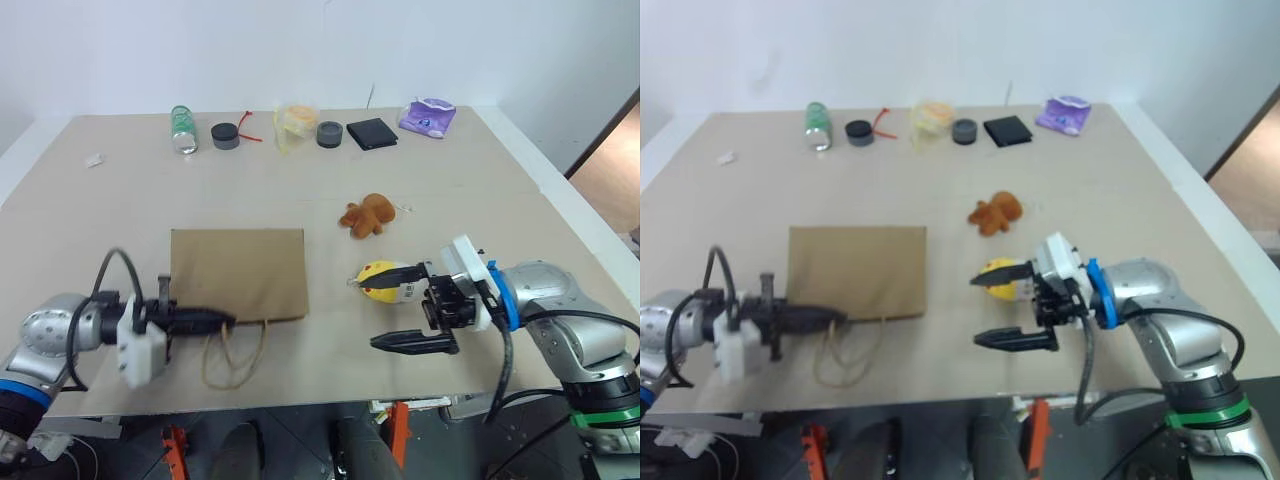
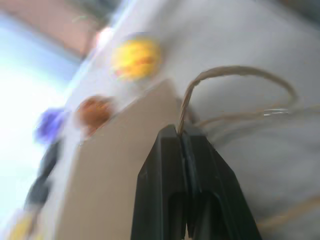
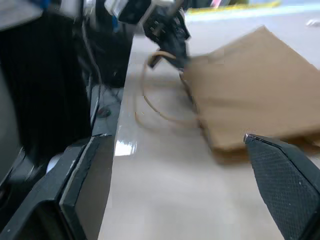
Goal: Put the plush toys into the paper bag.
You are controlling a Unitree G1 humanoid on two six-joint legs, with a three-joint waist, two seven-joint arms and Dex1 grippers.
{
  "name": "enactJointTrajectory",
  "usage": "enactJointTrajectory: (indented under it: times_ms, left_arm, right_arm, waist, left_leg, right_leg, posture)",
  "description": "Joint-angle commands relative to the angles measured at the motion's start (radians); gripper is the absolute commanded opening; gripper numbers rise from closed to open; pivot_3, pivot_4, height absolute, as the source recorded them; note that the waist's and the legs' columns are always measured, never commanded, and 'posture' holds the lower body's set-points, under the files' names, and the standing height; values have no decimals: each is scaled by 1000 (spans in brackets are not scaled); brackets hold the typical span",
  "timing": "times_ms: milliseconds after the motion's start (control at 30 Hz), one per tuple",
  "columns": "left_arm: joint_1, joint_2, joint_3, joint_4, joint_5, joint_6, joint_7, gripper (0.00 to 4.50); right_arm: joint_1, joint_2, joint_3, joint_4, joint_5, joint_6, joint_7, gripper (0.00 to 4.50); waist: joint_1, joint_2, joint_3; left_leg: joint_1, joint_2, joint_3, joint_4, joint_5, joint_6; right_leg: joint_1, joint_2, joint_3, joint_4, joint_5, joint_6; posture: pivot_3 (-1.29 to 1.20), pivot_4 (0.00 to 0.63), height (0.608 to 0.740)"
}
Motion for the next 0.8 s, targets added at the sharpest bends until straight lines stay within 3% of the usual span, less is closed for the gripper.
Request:
enactJointTrajectory:
  times_ms: [33,133,167,300,533,800]
  left_arm:
    - [-28,-38,77,-140,-9,193,137,0]
    - [-15,-85,115,-254,-2,338,226,0]
    - [-8,-95,124,-279,2,366,239,0]
    - [22,-128,153,-345,22,422,258,0]
    - [50,-151,183,-379,45,428,223,0]
    - [56,-182,198,-390,57,431,209,0]
  right_arm:
    - [17,46,-59,-81,60,45,-129,3819]
    - [51,122,-41,-145,68,86,-266,2157]
    - [54,144,-32,-162,74,104,-304,1949]
    - [49,276,57,-187,12,113,-464,42]
    - [-6,488,191,33,-205,19,-663,42]
    - [-96,672,196,263,-293,-69,-762,42]
  waist:
    - [0,-1,0]
    - [0,-3,-2]
    - [-3,-3,-2]
    - [-6,-4,-3]
    - [-6,-11,-7]
    - [-5,-14,-8]
  left_leg:
    - [0,0,0,0,0,0]
    - [0,0,0,0,0,0]
    - [0,0,0,0,0,0]
    - [2,1,0,-1,0,0]
    - [2,1,-1,0,0,0]
    - [1,1,-1,0,0,0]
  right_leg:
    - [0,0,0,0,0,0]
    - [0,0,1,0,0,1]
    - [0,1,2,0,0,1]
    - [0,4,4,0,1,0]
    - [0,5,6,0,2,-2]
    - [0,5,6,-1,2,-2]
  posture:
    - [0,150,740]
    - [0,150,740]
    - [0,150,740]
    - [0,150,740]
    - [0,150,740]
    - [0,150,740]
